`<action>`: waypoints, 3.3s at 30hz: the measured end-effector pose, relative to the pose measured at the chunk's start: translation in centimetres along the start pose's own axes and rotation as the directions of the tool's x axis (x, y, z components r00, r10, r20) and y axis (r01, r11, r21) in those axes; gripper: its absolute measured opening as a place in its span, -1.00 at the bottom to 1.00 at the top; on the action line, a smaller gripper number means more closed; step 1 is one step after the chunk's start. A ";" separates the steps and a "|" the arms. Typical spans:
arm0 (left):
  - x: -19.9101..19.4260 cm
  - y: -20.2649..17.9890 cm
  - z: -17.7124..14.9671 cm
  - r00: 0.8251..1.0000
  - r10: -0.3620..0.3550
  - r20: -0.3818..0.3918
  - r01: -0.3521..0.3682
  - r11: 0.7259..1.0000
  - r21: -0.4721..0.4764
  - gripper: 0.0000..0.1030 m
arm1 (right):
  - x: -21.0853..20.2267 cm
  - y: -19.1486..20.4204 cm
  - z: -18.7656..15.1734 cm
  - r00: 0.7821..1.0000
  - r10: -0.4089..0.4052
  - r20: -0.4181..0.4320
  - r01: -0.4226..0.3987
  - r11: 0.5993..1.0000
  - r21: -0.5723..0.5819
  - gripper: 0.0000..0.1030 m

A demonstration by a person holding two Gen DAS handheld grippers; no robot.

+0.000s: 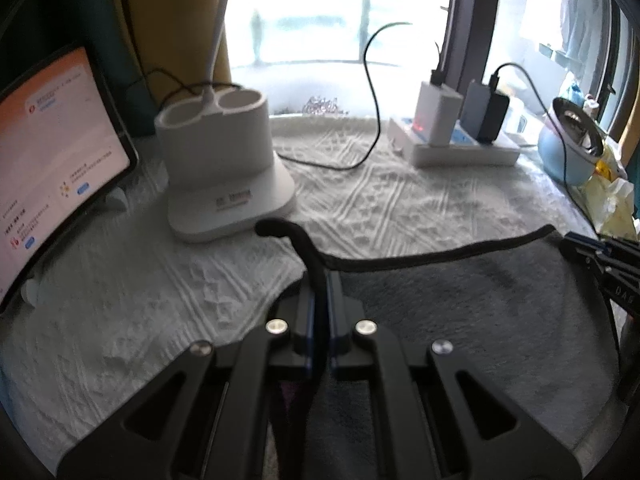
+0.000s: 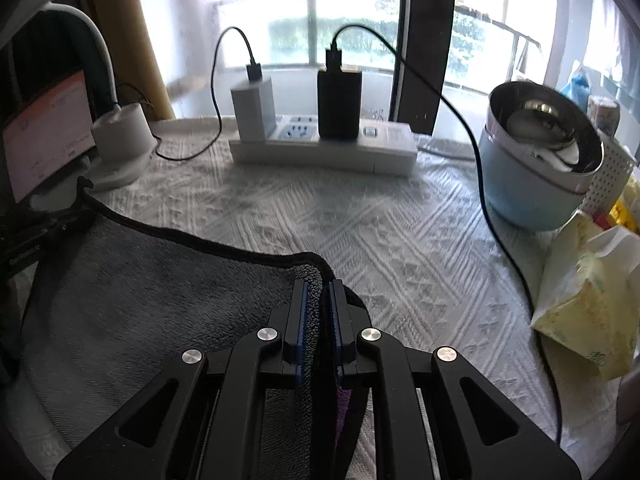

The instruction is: Fold towel

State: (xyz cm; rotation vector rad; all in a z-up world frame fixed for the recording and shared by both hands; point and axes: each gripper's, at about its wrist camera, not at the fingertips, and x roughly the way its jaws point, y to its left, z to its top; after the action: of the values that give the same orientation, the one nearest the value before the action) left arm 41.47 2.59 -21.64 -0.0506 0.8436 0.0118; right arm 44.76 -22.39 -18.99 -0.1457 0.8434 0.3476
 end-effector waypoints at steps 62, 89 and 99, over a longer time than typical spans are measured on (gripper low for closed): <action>-17.4 -1.3 -3.0 0.985 0.011 0.174 0.000 0.998 -0.063 0.85 | -14.4 2.5 -2.8 0.984 -0.102 0.145 0.090 0.992 0.086 0.22; -31.3 -4.0 -5.8 0.911 -0.004 0.413 0.005 1.000 -0.001 0.85 | -28.3 4.9 -6.3 0.926 -0.128 0.355 0.089 0.988 0.124 0.22; -35.8 -4.2 -7.6 0.870 -0.020 0.492 0.017 1.000 0.011 0.85 | -33.3 6.2 -7.5 0.888 -0.142 0.437 0.097 0.988 0.123 0.23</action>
State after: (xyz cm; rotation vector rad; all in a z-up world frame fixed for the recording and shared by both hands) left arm 12.13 -1.62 0.25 -0.0466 0.3284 0.0034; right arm 16.91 -26.67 1.16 -0.0223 0.3924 0.2089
